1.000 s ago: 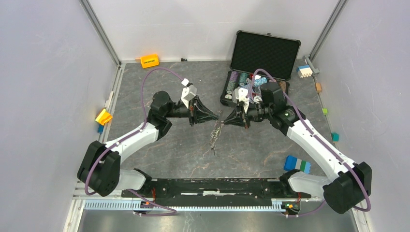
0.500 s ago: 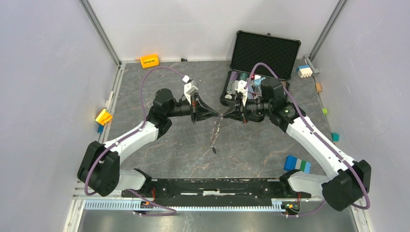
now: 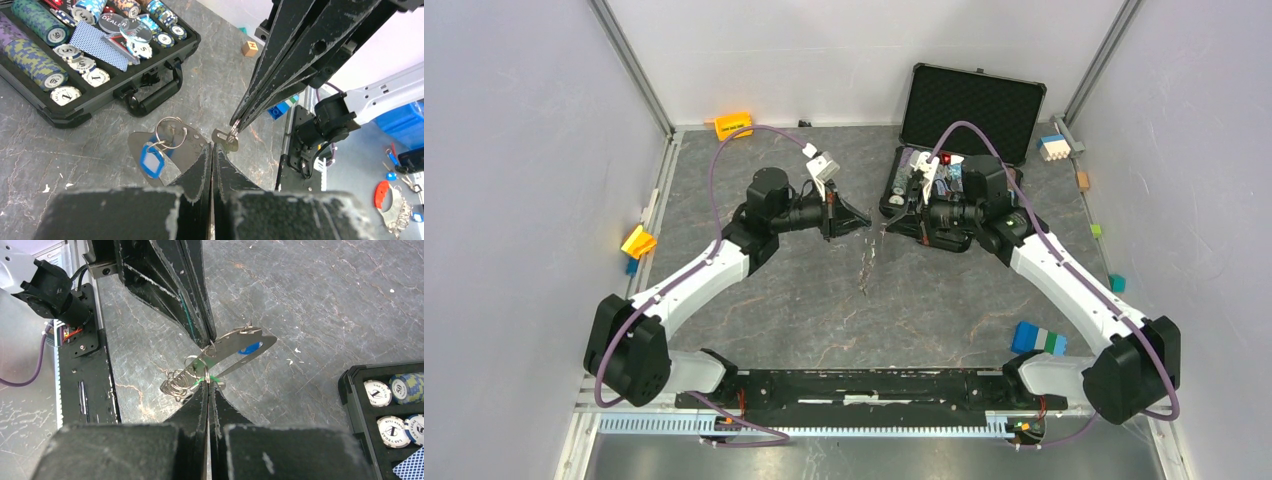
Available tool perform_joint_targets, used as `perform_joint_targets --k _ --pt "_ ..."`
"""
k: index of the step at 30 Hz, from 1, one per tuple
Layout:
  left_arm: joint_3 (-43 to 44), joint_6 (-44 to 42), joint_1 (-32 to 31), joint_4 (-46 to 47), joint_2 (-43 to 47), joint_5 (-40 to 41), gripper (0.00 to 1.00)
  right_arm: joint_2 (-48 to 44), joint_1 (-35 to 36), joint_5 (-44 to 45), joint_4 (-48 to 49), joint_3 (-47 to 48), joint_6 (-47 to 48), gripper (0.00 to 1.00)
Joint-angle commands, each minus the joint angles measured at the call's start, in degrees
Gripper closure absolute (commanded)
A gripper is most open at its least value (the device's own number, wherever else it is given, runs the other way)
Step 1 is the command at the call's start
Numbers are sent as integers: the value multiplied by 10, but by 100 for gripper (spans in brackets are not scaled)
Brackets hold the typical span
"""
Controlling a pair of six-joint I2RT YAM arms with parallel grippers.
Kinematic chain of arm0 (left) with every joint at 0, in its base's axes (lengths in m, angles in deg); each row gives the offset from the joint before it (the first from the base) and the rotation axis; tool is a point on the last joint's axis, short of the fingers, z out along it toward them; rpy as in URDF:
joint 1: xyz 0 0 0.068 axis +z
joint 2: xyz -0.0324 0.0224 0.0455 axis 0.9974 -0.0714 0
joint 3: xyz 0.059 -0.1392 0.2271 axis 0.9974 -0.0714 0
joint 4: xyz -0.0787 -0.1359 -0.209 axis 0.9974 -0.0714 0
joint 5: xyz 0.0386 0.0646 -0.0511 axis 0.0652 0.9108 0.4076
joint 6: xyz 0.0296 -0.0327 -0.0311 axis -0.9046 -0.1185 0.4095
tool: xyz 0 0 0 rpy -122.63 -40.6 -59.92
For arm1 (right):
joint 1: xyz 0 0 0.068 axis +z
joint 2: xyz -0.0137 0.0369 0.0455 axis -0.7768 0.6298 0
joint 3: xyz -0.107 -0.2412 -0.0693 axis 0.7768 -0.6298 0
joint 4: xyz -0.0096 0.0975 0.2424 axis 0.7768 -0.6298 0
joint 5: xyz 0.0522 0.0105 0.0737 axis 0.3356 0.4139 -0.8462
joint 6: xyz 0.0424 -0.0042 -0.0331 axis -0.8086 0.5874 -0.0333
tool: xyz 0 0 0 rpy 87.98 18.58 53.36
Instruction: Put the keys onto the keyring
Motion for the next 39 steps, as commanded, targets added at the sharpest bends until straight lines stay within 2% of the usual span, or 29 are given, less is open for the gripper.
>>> perform_joint_targets --k 1,7,13,15,18,21,26,31,35,39 --pt "13 -50 -7 2 17 -22 98 3 -3 -27 31 10 -10 100" --pt "-23 -65 -9 83 22 -116 98 4 -2 -87 22 2 27 100" --pt "-28 -82 -1 113 30 -216 98 -33 -2 -139 -94 5 225 100" --pt "-36 -54 4 161 30 -252 98 -39 -2 -145 -159 25 295 100" --pt "-55 22 7 293 25 -310 98 -54 -2 -142 -210 38 347 100" --pt "-59 75 6 389 12 -341 98 -67 -2 -147 -221 37 354 100" --pt "-51 96 5 424 -12 -371 98 -72 10 -153 -239 54 361 100" --pt "-57 170 2 555 -44 -390 98 -57 37 -168 -237 74 351 100" --pt "-53 264 0 693 -80 -397 98 -43 64 -169 -225 87 336 100" --pt "-51 272 -6 714 -91 -395 98 -36 88 -119 -191 91 297 100"
